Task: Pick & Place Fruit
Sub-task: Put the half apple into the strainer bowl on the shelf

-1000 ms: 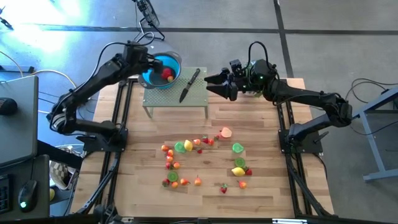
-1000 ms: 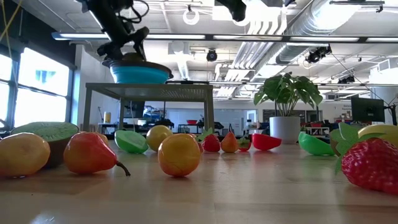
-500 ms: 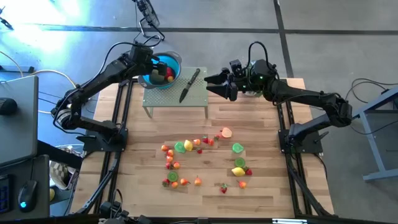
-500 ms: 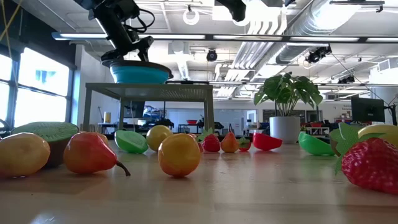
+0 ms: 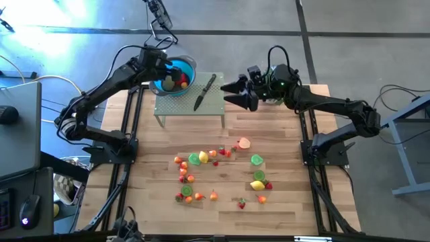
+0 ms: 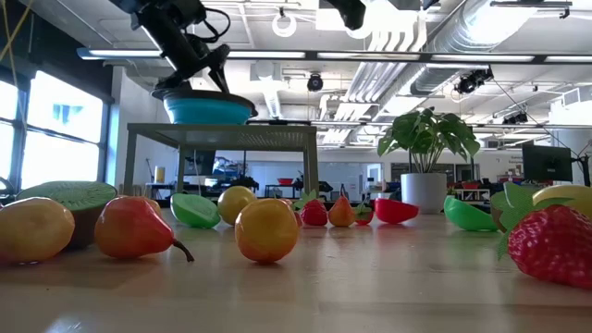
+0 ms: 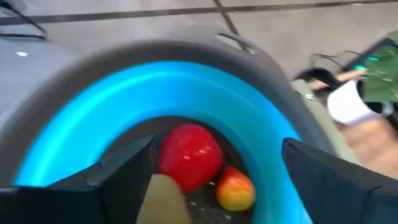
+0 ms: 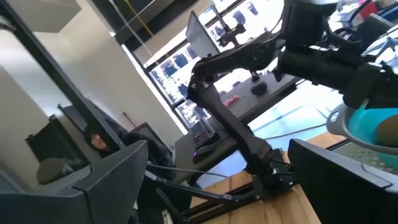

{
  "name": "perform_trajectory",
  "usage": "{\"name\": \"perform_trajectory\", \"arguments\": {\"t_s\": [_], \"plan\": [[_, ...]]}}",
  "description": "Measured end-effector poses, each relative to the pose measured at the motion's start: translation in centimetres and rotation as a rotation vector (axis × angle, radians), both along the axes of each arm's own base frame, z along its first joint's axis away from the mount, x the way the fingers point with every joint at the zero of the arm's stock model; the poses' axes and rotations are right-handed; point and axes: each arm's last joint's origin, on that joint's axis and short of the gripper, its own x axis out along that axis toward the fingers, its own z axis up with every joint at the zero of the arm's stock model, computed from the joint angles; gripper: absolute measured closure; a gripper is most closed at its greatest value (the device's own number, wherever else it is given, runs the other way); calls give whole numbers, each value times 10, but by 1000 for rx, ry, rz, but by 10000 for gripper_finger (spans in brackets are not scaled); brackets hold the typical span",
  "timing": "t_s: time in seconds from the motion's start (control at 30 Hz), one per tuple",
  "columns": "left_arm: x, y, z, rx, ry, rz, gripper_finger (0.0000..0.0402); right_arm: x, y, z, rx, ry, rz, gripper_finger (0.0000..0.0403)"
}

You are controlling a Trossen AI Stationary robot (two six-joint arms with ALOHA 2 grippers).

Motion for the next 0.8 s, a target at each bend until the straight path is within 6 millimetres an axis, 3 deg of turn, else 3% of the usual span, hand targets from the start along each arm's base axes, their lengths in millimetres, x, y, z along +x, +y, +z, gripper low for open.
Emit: {"name": "perform_trajectory", "arguments": {"t_s": [0.3,0.5,0.8], "plan": [[1,-6,4,-65,-95,-124,207,-10,-6,5,-17,-7,59,59],[-1,-15,12,-53,-126,-173,283,-27,-9,19,-49,-57,37,134],[-3,-50,42,87,-227,-270,358,-29,-6,21,-52,-58,76,265]]}}
